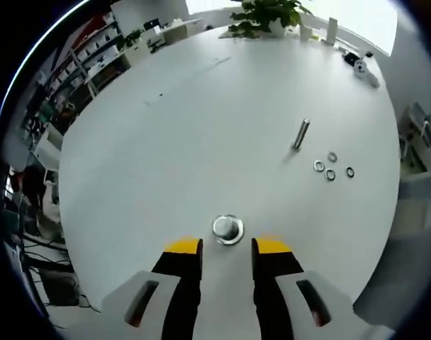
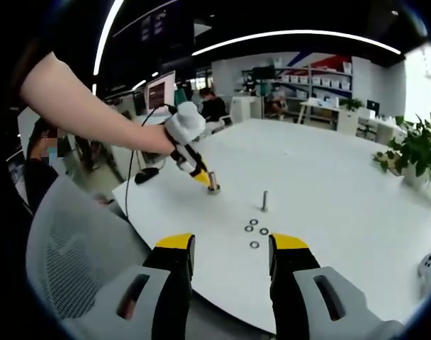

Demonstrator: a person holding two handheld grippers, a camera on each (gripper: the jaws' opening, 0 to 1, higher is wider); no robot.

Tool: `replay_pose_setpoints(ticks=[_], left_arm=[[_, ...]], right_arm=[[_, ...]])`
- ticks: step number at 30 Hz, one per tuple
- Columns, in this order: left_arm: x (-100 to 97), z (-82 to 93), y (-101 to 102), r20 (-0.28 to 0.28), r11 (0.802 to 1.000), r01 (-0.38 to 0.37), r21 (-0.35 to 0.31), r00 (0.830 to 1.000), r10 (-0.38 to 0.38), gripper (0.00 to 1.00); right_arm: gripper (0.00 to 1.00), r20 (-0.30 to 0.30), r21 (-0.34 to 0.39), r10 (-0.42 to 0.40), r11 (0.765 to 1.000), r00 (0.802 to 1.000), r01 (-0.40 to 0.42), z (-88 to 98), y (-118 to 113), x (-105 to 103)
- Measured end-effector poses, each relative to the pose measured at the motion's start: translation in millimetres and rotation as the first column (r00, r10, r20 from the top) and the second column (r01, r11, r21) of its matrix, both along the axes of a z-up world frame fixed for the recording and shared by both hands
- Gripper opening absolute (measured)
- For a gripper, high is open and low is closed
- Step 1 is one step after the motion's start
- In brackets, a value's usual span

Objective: Place the washer onto the threaded stud by aligning its center hole with the stud, sliding it down to the base, and recovering from edge contact or off-axis alignment until the washer reaches the visible bottom stop.

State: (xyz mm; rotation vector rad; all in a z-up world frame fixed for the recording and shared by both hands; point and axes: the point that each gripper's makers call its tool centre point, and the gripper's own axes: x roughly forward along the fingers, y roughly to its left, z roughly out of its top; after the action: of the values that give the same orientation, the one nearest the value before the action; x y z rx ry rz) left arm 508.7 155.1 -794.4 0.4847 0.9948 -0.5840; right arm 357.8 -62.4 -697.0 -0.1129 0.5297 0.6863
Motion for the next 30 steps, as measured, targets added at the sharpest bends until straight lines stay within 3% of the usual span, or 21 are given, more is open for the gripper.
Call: replay_pose_setpoints(ticks=[13,21,25,30], left_arm=[[-34.7,46.2,-4.0,0.13,0.989,-0.026,-0.147,0.99,0.046,0.27],[-59.7,66.3,6.9,0.189,0.977,-0.031,-0.21,0.979,0.072,0.28],[-67.1,75.7,14.0,0.201,0.954,-0.078,-0.29,0.969,0.14,0.29],[-80.4,87.5,17.9,0.241,0.95,-0.06,-0.305,0.961,0.138,0.3]], right_arm=[[0.44,0.01,-0.044,-0.003,0.999,1.0,0.003,-2.7,-1.8,-0.4],[0.44,0.019,-0.069,0.001,0.998,1.0,0.0,-3.1,-1.4,-1.0],[0.44,0.021,-0.097,0.003,0.995,1.0,-0.001,-5.6,-2.5,-0.5],[0.44,0.019,-0.113,0.007,0.994,1.0,-0.005,-7.1,-2.3,-0.9]])
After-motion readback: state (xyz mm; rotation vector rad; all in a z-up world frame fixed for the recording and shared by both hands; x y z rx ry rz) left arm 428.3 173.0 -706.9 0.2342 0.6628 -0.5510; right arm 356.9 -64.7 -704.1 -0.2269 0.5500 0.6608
